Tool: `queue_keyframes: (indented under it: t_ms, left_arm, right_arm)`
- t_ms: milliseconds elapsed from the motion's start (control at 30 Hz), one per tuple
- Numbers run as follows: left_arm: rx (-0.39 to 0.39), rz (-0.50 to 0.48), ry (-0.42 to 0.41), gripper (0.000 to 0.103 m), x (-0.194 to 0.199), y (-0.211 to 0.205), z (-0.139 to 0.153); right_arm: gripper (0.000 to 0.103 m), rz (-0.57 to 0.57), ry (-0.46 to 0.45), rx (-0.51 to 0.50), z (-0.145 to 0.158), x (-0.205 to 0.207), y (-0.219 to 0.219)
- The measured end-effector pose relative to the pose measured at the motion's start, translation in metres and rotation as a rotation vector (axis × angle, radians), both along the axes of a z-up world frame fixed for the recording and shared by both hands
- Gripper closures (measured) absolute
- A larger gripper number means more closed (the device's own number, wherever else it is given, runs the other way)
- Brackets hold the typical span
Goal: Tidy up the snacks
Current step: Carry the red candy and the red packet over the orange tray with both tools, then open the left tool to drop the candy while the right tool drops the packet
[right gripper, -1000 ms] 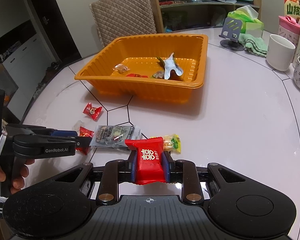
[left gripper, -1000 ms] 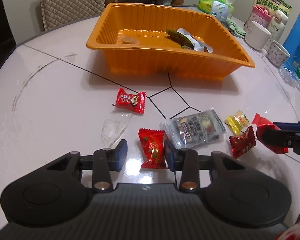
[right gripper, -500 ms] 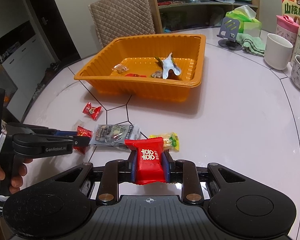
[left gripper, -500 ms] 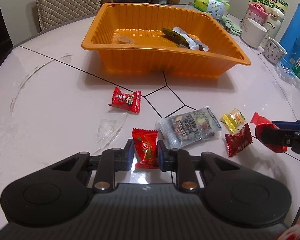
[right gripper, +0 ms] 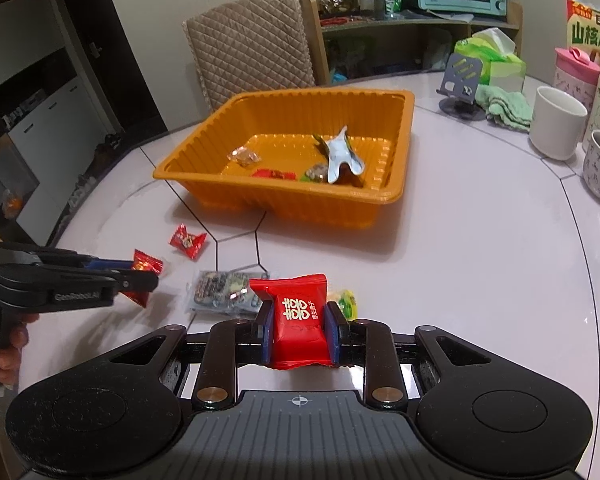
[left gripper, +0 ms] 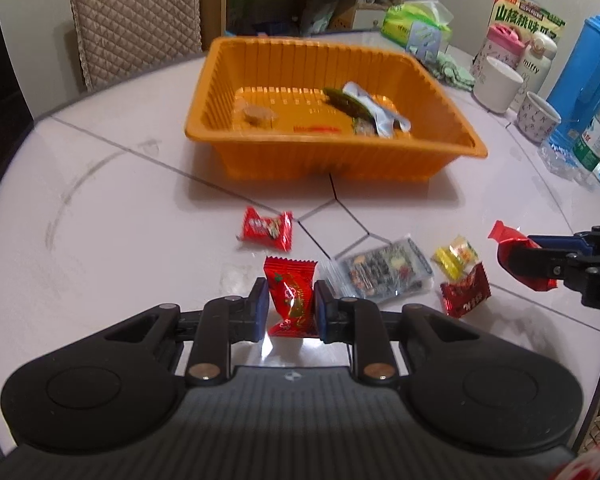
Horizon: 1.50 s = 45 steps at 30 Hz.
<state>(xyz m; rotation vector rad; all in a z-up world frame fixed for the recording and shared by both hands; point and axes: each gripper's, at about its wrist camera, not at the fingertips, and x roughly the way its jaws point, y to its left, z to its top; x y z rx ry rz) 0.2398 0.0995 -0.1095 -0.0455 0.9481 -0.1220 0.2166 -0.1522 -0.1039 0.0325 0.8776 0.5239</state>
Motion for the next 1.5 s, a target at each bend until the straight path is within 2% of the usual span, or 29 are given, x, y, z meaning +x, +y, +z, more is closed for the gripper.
queue_keyframes:
  t_ms: [367,533,733,1000,1500]
  left_arm:
    - [0.032,-0.010,-0.108,0.082,0.032,0.013,0.042]
    - [0.056,-0.005,-0.150,0.082,0.058,0.013,0.054]
    - [0.045,-0.002,-0.182,0.082,0.092,0.011,0.063]
    - [0.029,-0.016,-0.174,0.082,0.136,0.007,0.061]
    - [0.013,-0.059,-0.115,0.082,0.193,-0.007,0.028]
  right_arm:
    - [0.076,0.046,-0.068,0.035,0.019,0.029,0.013]
    - [0.076,0.050,-0.111,0.052,0.027,0.056,0.023]
    - [0.076,0.030,-0.139,0.106,0.036,0.095,0.036]
    - [0.076,0.006,-0.139,0.144,0.033,0.136,0.054]
    - [0.076,-0.069,-0.100,0.130,0.002,0.184,0.062]
